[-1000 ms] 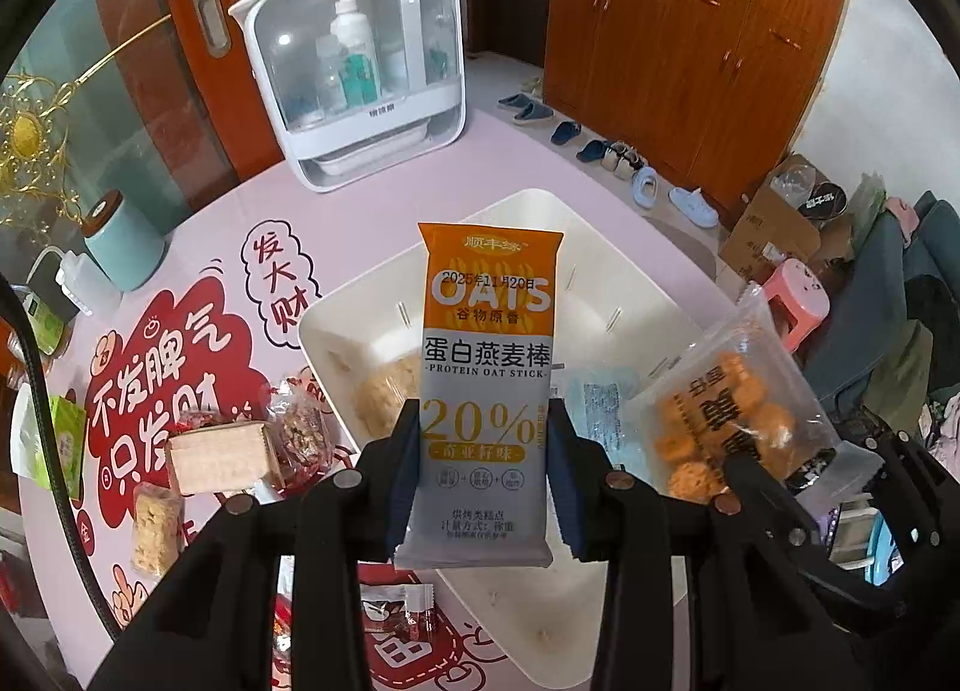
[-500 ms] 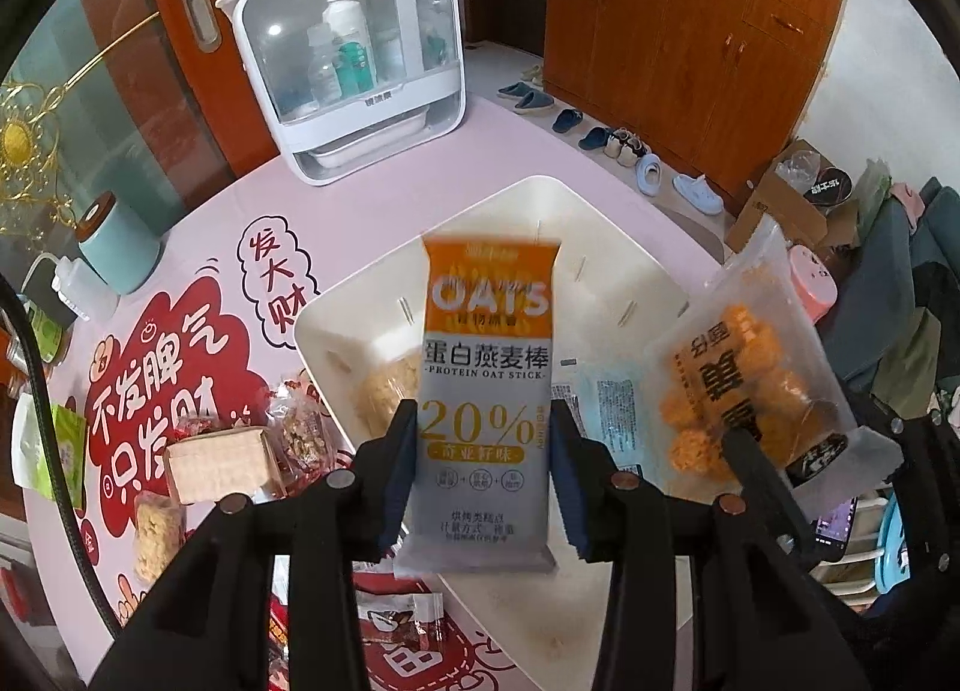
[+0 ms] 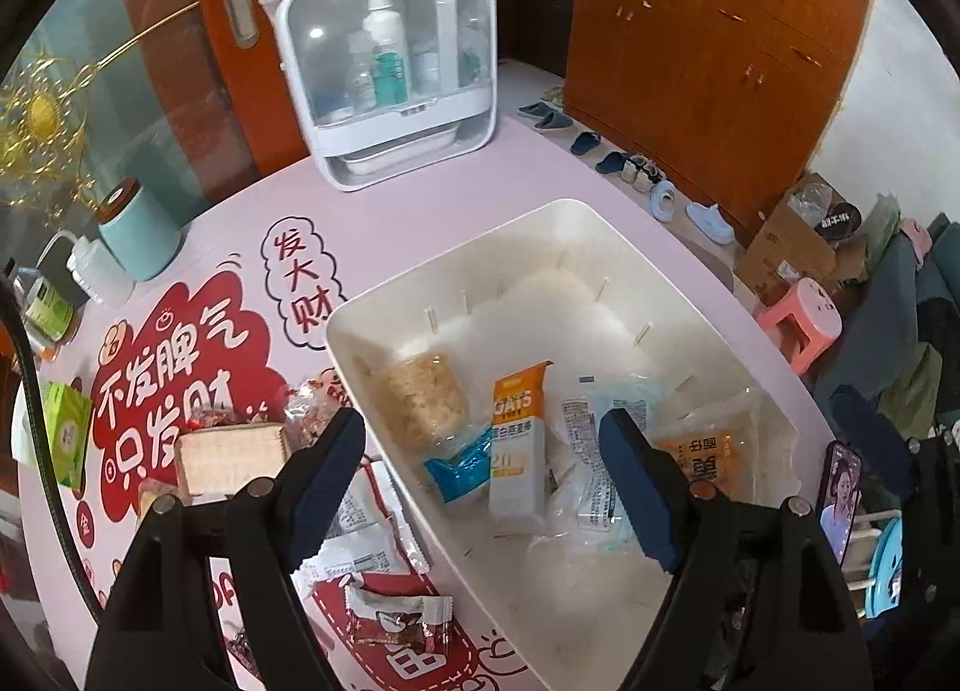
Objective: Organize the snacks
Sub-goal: 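Withdraw both grippers from the tray back over the remaining snacks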
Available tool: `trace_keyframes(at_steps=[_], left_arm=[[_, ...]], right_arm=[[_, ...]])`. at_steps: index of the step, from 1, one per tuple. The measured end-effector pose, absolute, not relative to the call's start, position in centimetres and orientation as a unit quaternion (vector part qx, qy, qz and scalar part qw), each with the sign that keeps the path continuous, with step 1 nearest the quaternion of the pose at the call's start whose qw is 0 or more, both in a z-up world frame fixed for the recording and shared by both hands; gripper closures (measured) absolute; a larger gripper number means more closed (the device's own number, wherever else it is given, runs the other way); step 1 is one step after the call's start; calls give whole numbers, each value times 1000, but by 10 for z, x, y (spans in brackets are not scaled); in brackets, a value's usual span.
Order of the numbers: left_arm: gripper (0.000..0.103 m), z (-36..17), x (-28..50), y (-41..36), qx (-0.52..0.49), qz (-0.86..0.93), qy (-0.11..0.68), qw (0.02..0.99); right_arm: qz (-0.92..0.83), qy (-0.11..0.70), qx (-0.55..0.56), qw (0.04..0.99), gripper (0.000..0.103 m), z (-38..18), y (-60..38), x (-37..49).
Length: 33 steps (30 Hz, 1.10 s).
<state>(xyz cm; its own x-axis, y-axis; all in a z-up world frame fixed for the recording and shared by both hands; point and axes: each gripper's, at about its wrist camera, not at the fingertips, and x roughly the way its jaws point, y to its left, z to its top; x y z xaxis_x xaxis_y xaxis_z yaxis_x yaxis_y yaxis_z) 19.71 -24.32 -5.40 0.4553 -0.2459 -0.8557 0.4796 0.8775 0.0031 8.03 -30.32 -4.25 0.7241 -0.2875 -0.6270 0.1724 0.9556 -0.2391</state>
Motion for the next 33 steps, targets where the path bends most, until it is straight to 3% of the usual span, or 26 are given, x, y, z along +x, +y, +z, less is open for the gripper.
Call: trace_keyframes(at_steps=[16,33], left_arm=[[24,-19,170,-183,104,-154,446,876],[24,-8,151,-45,65,-58,437,895]], right_arm=[[-64,321,-82,941,30,-23,-268,75],[19,321,-120,939,30,-28,-171,78]])
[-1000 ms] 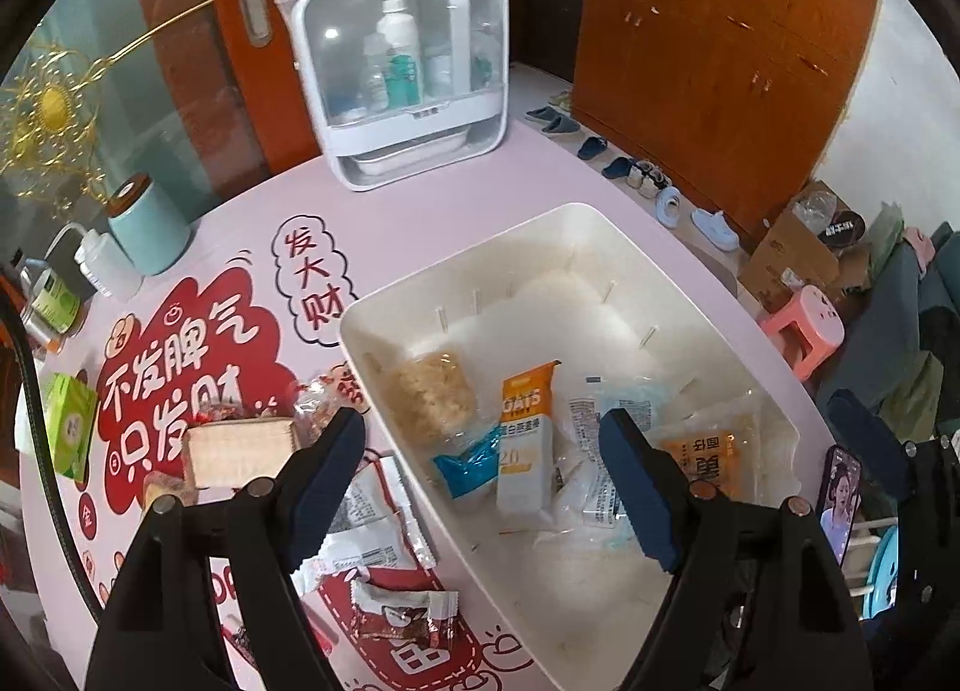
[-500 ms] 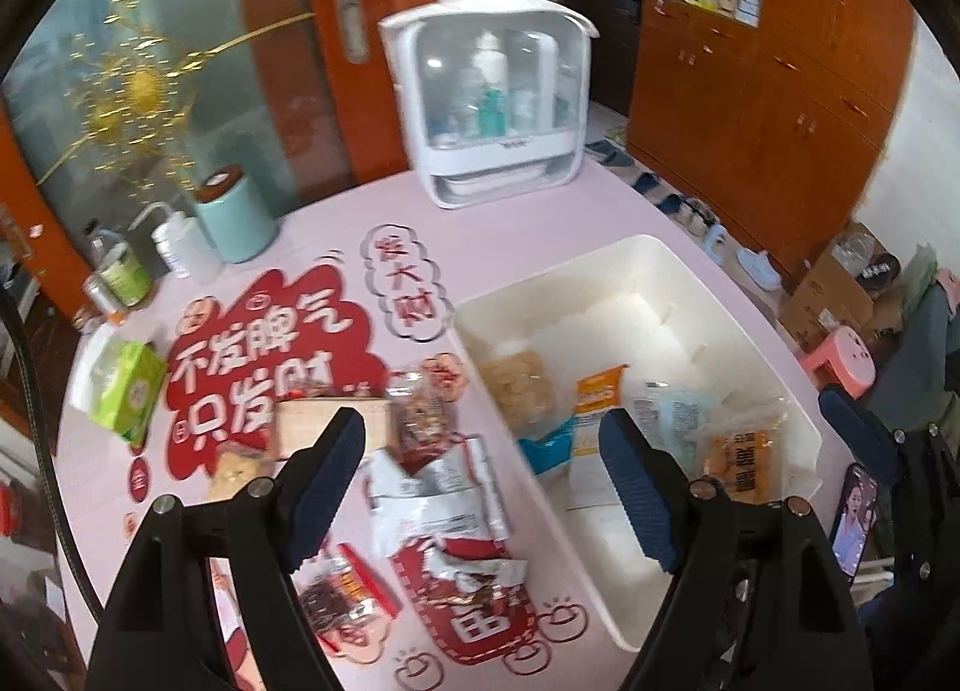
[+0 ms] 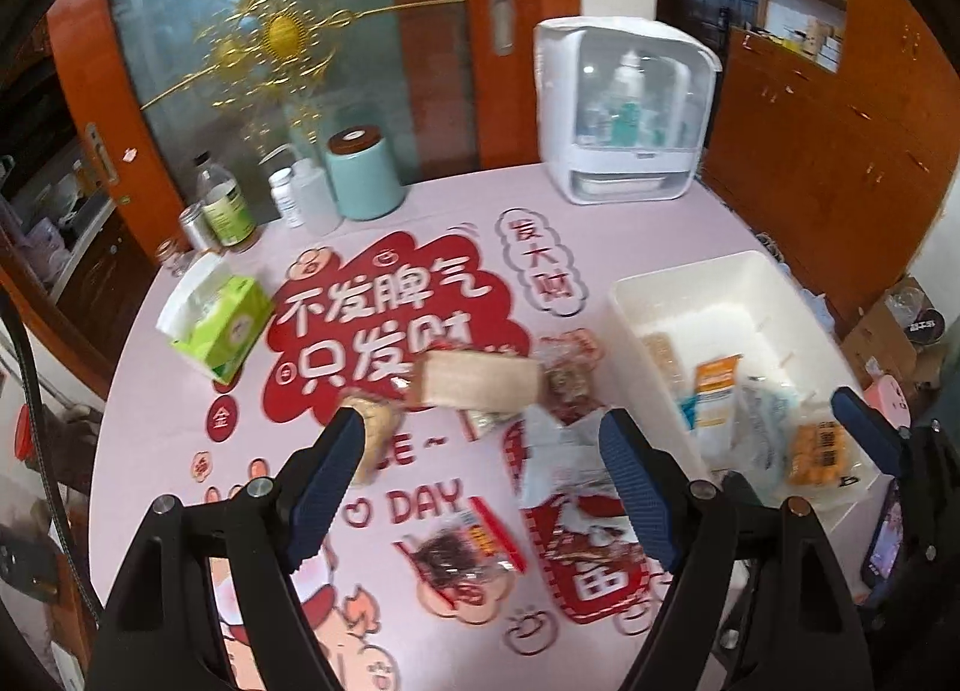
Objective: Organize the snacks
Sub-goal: 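Withdraw both grippers from the tray back over the remaining snacks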
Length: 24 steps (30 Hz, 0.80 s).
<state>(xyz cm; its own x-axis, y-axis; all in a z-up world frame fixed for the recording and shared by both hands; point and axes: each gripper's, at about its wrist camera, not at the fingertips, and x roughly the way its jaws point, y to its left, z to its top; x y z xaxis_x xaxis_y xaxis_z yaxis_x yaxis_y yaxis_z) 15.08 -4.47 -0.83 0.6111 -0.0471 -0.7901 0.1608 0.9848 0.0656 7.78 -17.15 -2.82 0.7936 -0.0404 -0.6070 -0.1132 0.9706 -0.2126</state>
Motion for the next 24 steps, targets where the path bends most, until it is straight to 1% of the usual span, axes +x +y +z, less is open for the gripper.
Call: trace_keyframes(at_steps=[4,11,18,24], left_arm=[[24,-11,158,-18,57,-67,439,894],[23,-25,171,6,96,-87,432,893],[23,-56,186,32,81,-101,455,881],[23,-82,194,52,76,-108,475,870]], right_arm=[[15,331,-124,935,30,-33,-150,77],[8,364,-117,924,30,-50,-120,74],[-1,399,-102,911,30,-74,-101,74],[0,412,-87,907,30,-91,-88,77]])
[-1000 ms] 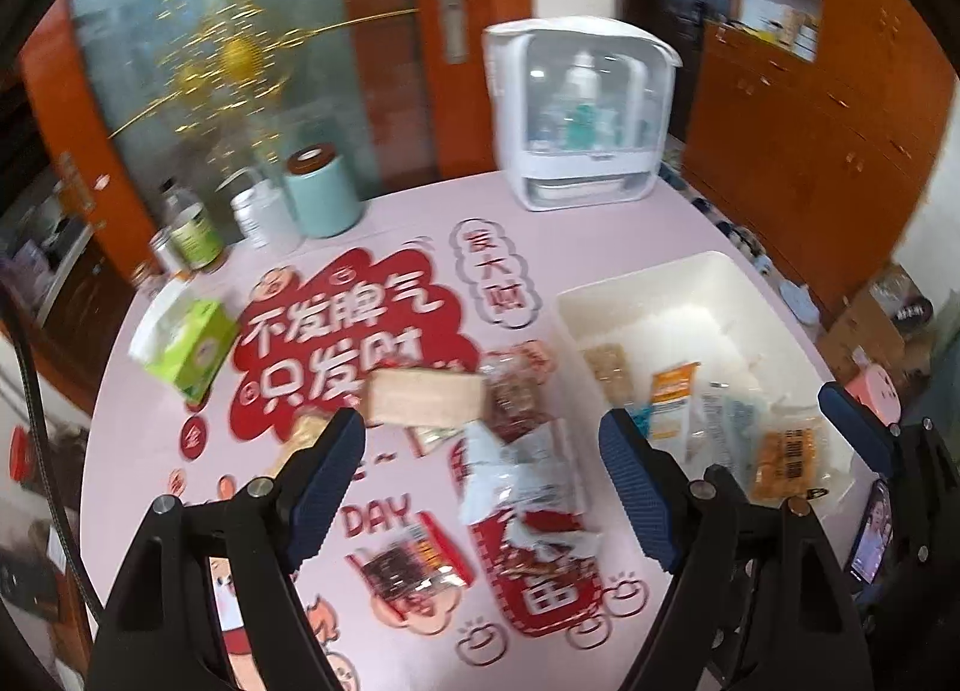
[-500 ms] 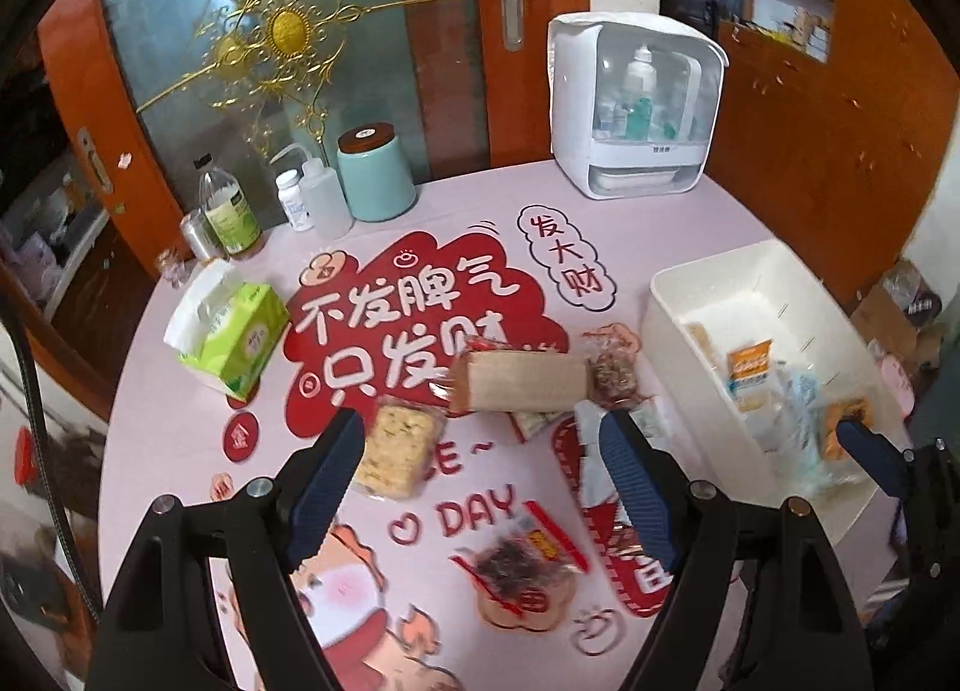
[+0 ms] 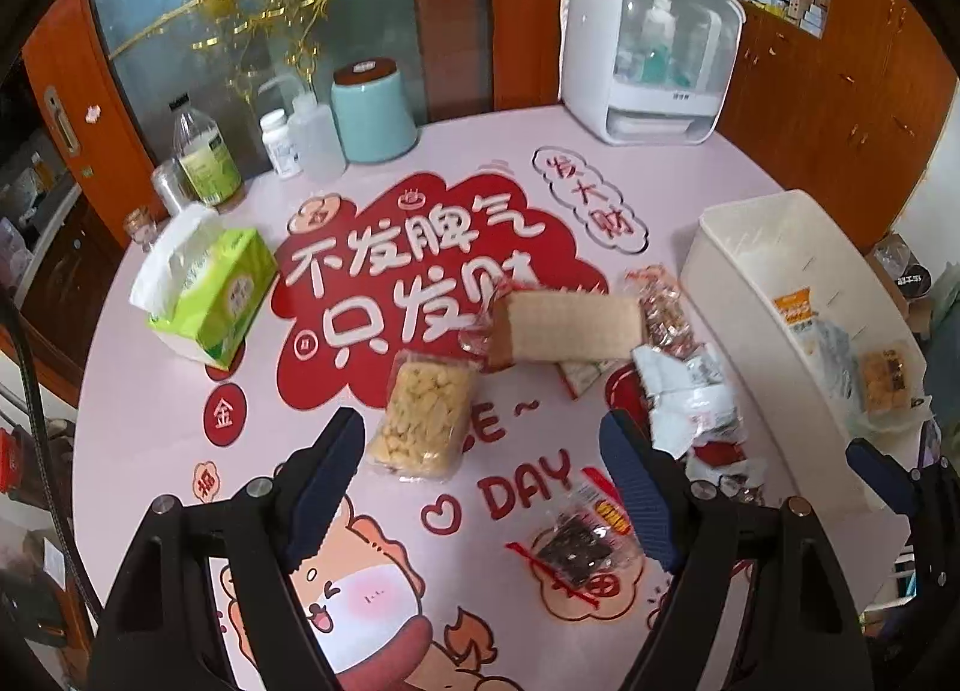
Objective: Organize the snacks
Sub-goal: 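Withdraw both grippers from the tray back over the remaining snacks, then grasp the brown paper bag with the left gripper while the right gripper grasps the white printed bag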
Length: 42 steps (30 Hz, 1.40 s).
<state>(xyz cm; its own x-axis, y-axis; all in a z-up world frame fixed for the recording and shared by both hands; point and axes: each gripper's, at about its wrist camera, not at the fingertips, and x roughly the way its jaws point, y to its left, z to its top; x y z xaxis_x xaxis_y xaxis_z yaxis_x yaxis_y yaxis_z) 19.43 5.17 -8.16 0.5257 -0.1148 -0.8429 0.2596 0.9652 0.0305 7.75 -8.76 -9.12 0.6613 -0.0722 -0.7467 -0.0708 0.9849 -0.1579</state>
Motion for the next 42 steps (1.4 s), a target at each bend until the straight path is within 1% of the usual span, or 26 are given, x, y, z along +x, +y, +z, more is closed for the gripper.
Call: trace_keyframes(at_steps=[5,8,12,16,18,24,25,27,32,33,37,42], left_arm=[[23,-101,201,61,75,-116,488,862],[23,-111,210,59,94,-130,492,856],[23,-124,226,42,149,-162,493,842],[23,-142,241,9,243,-196,478,821],[23,-149,248,-6,275,-205,470,814],[23,-176,270,-42,352,-240,463,777],[23,-178,272,-47,364,-244,458,774],[23,-179,276,-55,386,-246,444,770],[23,-184,285,-74,432,-286,433,738],[23,-189,287,-78,444,-294,435,726],[23,-208,292,-89,478,-310,441,694],[21,-222,303,-96,466,-339,471,668]], right_arm=[[-7,435,-71,898,30,-111,-84,87],[-16,440,-63,896,30,-118,-87,95],[-39,439,-54,896,30,-124,-98,114],[-60,436,-53,897,30,-131,-105,140],[-62,439,-48,895,30,-138,-107,154],[-75,483,-55,871,30,-175,-111,183],[-75,491,-50,866,25,-180,-113,184],[-80,493,-41,865,22,-185,-117,185],[-75,500,-32,862,21,-188,-121,185],[-72,501,-30,862,22,-189,-122,185],[-54,506,-26,860,34,-191,-122,181],[-37,509,-40,859,35,-191,-114,167]])
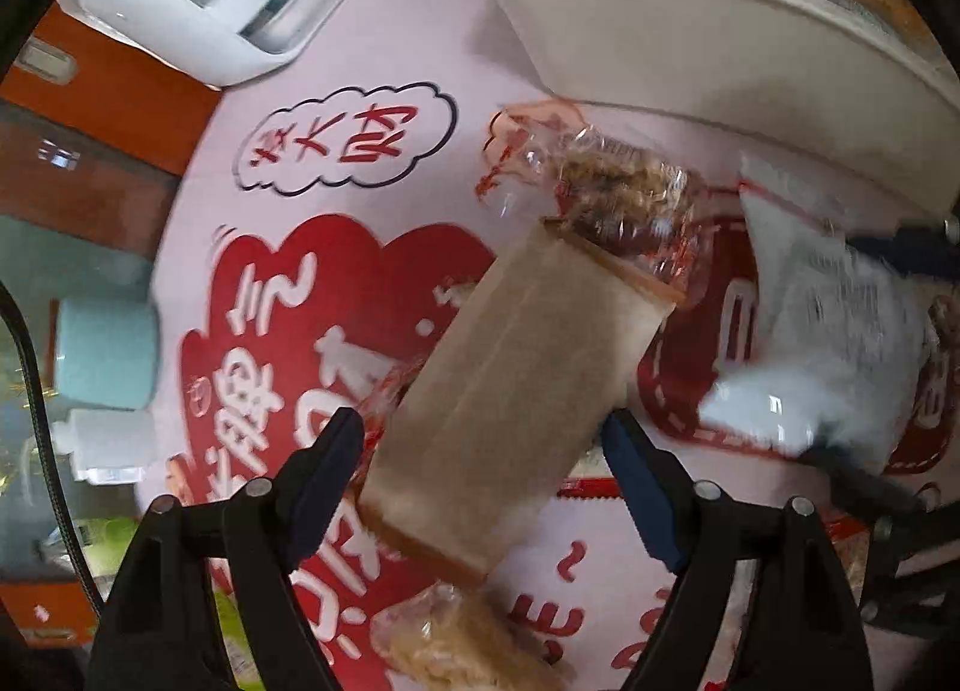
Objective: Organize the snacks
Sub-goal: 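Grasp the brown paper bag with the left gripper while the right gripper grasps the white printed bag, then carry both bags into the white tray and open both grippers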
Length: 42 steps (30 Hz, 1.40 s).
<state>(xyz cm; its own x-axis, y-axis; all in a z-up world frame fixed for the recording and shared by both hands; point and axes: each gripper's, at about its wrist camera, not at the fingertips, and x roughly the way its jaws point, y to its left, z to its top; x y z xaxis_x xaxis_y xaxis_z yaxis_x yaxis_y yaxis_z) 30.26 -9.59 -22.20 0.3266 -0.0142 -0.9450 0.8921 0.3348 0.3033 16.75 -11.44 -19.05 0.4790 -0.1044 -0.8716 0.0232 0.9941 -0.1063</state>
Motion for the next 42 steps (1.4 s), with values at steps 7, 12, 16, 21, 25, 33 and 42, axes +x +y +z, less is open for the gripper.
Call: trace_keyframes(at_steps=[7,12,16,21,25,33,42], left_arm=[[41,-221,316,-101,420,-358,508,661],[42,-210,316,-92,386,-356,524,671],[42,-184,314,-79,326,-356,531,696],[42,-144,305,-58,248,-343,530,735],[42,-117,286,-44,210,-310,522,766],[42,-72,251,-37,166,-247,512,806],[42,-16,222,-82,136,-252,473,833]], right_arm=[[-27,509,-35,859,38,-187,-113,158],[-23,510,-23,860,41,-184,-119,159],[-17,508,-8,861,44,-181,-124,158],[-3,501,6,865,45,-171,-125,151],[10,484,7,875,45,-151,-122,141],[32,431,29,901,45,-91,-131,110],[12,355,46,934,45,-22,-176,82]])
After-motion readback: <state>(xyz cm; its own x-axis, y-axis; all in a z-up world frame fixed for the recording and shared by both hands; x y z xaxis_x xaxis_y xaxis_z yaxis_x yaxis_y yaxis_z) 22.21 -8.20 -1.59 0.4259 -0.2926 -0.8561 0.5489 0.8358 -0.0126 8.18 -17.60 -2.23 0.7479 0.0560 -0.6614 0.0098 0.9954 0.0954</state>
